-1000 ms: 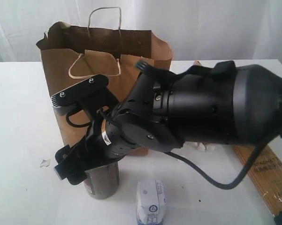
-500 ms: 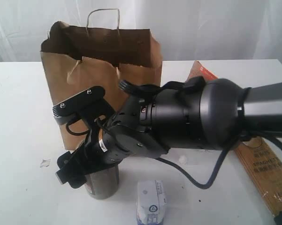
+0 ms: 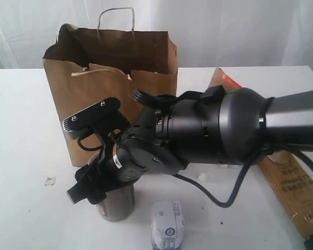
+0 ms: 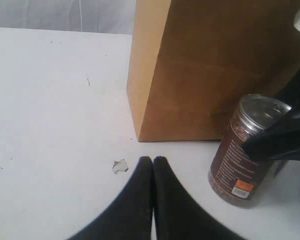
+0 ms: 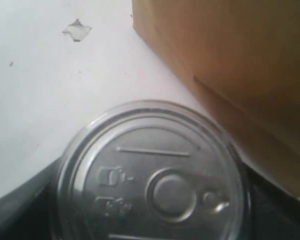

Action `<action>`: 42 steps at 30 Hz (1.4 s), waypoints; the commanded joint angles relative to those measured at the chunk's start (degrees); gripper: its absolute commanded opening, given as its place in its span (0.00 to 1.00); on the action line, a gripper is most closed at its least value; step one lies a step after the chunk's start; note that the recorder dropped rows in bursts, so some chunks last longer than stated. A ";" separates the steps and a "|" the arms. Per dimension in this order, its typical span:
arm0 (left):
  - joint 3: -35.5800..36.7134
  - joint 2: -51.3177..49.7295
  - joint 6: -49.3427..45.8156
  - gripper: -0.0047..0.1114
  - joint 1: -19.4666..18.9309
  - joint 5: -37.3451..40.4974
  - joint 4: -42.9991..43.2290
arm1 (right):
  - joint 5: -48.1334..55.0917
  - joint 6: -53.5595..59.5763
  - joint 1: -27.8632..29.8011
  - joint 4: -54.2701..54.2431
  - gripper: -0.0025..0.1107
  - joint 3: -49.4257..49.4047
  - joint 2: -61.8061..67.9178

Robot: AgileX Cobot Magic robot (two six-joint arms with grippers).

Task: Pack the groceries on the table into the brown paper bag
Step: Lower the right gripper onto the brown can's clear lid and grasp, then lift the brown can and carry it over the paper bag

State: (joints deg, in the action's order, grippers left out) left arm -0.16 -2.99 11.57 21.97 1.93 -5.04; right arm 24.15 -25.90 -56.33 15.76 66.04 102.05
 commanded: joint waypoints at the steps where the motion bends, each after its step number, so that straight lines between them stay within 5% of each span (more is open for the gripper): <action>1: 0.16 0.31 0.13 0.04 -0.01 -0.31 -0.40 | 0.06 0.07 0.39 0.53 0.10 -0.75 -2.61; 33: 0.16 0.31 0.13 0.04 -0.01 -0.31 -0.40 | 8.68 0.29 -11.66 -0.55 0.10 -2.29 -15.71; 42: 0.16 0.31 0.13 0.04 -0.01 -0.31 -0.40 | 9.18 13.47 -17.85 -0.20 0.10 4.08 -19.79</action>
State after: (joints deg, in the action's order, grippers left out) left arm -0.16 -2.99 11.57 21.97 1.93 -5.04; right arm 35.03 -16.22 -73.08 15.07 66.90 83.66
